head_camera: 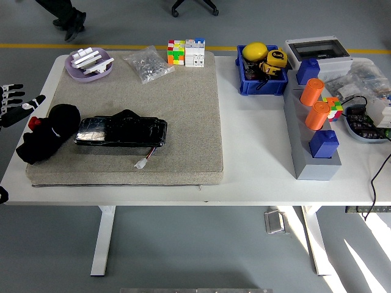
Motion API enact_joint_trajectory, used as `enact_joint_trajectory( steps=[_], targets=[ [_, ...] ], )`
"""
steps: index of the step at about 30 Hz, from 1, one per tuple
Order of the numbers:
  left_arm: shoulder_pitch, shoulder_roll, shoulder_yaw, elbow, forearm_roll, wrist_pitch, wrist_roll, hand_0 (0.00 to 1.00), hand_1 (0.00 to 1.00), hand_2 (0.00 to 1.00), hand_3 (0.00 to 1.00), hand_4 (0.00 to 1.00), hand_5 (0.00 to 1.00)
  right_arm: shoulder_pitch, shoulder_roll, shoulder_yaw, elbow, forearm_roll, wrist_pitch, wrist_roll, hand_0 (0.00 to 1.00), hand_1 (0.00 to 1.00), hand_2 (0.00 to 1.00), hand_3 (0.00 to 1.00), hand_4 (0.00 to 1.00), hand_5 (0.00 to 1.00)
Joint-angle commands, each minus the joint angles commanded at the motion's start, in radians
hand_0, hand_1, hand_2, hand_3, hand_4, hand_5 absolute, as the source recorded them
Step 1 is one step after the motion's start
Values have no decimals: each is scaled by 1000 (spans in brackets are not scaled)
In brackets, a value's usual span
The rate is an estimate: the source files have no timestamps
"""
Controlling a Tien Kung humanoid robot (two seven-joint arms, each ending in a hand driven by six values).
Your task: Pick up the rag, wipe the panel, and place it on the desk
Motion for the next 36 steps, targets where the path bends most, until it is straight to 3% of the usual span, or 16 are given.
enact_joint_trajectory(
  steps=[4,6,13,28,36],
  targets=[
    [14,-20,-24,4,-168,-29,-33,602,675,668,618,905,468,-1,3,-2,-1,3,0,1,649,594,661,571,967,469],
    [21,-33,-37,5,-253,-45,-47,568,655,623,588,880,432,-2,5,-2,-1,5,1,2,650,594,660,571,967,469],
    [30,-66,-66,-1,-518,-56,-98,558,638,610,576,872,419,-2,12,-2,-3,8,1,3,649,595,660,571,967,469],
    [-2,-14,-27,0,-473,-62,-84,552,629,602,571,874,405,1,3,2,-5,14,3,2,650,596,660,571,968,469],
    [0,-8,-24,-5,-451,-60,-82,555,628,601,573,875,387,4,3,-25,-7,37,9,16,649,596,660,571,968,470]
  ],
)
